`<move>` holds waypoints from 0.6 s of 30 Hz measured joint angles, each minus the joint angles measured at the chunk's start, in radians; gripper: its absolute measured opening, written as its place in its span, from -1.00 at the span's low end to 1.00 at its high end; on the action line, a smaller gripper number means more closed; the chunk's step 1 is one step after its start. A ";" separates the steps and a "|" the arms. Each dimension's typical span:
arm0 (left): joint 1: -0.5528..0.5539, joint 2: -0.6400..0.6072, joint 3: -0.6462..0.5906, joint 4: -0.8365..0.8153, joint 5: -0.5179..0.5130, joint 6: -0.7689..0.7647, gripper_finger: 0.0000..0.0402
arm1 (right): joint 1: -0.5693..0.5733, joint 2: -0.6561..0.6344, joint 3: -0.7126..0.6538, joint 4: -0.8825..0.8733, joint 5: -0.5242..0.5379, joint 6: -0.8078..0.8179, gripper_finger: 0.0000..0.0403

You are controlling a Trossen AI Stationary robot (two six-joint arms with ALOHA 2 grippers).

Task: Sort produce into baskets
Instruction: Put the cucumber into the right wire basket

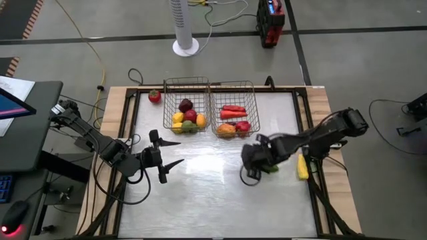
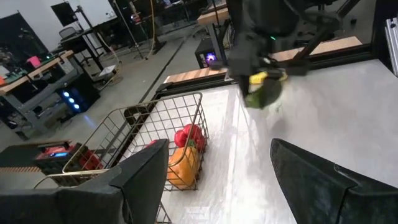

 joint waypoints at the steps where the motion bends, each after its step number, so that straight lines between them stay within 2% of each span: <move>1: 0.000 0.000 0.000 0.000 0.000 0.000 0.34 | -0.018 0.000 0.030 0.002 0.023 -0.031 -0.21; 8: 0.000 0.000 0.000 0.000 0.000 0.000 0.34 | -0.126 0.000 0.226 0.035 0.241 -0.312 -0.14; 12: 0.000 0.000 0.000 -0.001 0.000 0.000 0.34 | -0.186 0.000 0.307 0.123 0.242 -0.420 -0.13; 18: 0.000 0.000 0.000 -0.008 0.000 0.000 0.34 | -0.259 0.000 0.360 0.239 0.239 -0.461 -0.14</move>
